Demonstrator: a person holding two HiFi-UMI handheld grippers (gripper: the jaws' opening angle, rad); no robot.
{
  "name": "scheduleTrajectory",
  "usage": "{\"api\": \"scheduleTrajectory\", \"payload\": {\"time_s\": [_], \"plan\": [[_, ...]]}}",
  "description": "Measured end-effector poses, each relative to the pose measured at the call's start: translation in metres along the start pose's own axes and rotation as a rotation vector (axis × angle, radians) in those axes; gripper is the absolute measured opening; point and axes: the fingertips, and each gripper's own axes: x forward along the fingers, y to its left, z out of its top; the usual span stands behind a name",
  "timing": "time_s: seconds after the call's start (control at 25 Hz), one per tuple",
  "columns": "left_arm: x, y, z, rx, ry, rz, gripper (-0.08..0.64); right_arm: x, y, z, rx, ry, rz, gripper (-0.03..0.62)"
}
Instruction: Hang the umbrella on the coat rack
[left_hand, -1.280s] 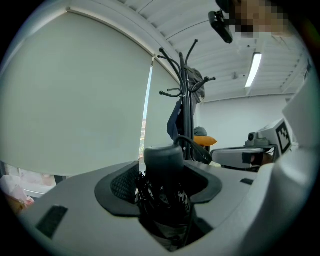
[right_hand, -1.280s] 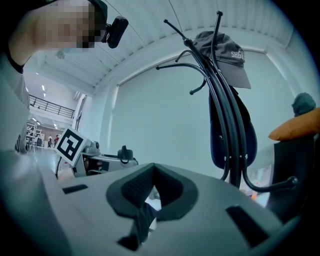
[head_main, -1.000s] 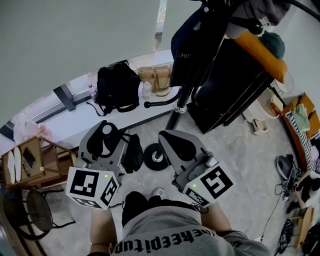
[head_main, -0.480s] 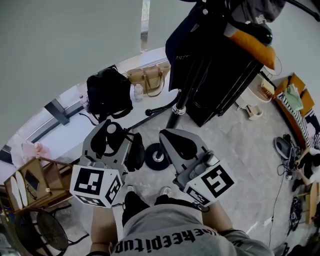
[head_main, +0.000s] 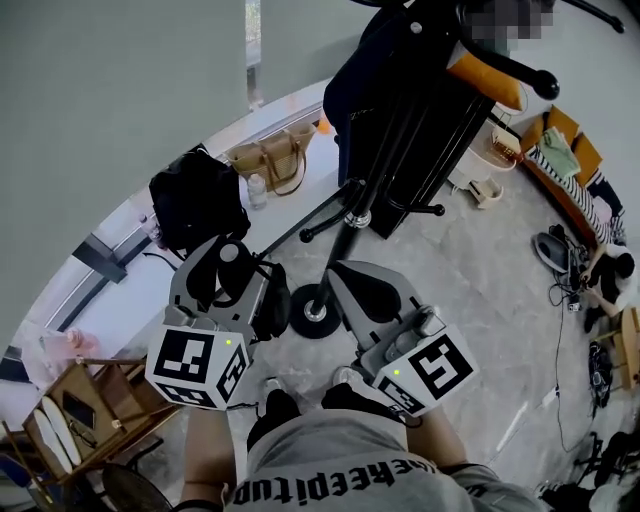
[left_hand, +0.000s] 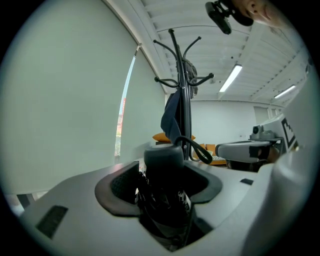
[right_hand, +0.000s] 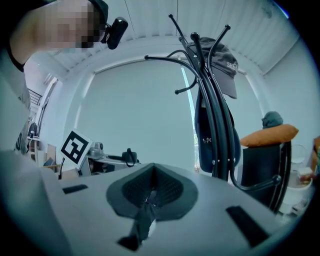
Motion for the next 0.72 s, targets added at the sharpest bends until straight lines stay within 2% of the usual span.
{"api": "scheduleTrajectory", "payload": {"time_s": [0.32,0.72], "plan": [[0.026,-0.002,-0.012,0.007,0.042,-0.134,0.258,-0.005,-0.007,-0.008,0.025,0.014,-0.148,0.011],[0.054,-0.008,-0.024,0.016,0.067,-0.258,0.256,-0.015,-0.012,-0.020,0.042,0.041,-0.295,0.011]]}}
